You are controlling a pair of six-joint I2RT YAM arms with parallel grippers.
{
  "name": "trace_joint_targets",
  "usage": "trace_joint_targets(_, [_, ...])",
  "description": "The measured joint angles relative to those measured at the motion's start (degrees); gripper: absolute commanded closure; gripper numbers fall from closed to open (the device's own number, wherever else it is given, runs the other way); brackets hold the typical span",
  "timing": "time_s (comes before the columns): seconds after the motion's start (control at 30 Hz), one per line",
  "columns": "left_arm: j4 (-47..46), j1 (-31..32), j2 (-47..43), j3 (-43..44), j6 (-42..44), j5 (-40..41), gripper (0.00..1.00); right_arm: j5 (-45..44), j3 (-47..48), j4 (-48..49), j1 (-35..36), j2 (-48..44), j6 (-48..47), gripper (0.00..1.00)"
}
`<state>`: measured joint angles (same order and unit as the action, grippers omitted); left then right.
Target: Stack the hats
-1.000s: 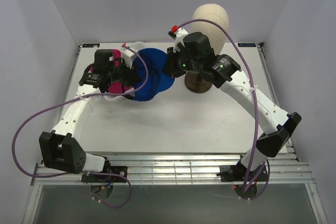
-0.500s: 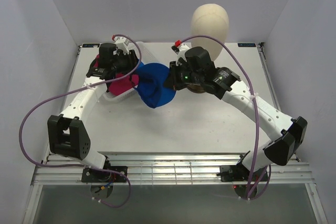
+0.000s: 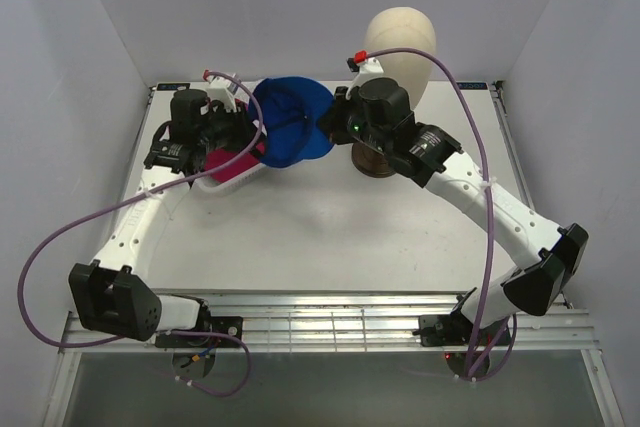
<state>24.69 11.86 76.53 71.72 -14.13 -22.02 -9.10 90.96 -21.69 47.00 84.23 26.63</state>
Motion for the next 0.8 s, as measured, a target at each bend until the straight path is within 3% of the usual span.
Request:
trace_joint_targets(0.07, [1.07,-0.02,-1.51,0.20,2.78,-0.61,0.78,-1.18,1.38,0.70,0.00,1.03,0.00,0.92])
trace_joint_targets(0.27, [1.55,0.15,-1.75,2.47,8.76,-10.80,0.84,-1.90,2.36,1.33,0.00,1.79,0.44,0.92])
trace_joint_targets(0.57, [-10.78,0.92,6.91,6.12,0.52,-14.69,0.89,-0.81,0.24,3.43,0.04,1.42,4.02,0.92])
trace_joint_targets(0.8, [-14.71,3.23,12.39,7.91,-4.92,-10.40,0.86,0.96,-2.93,5.57,0.13,0.02,7.87,0.92])
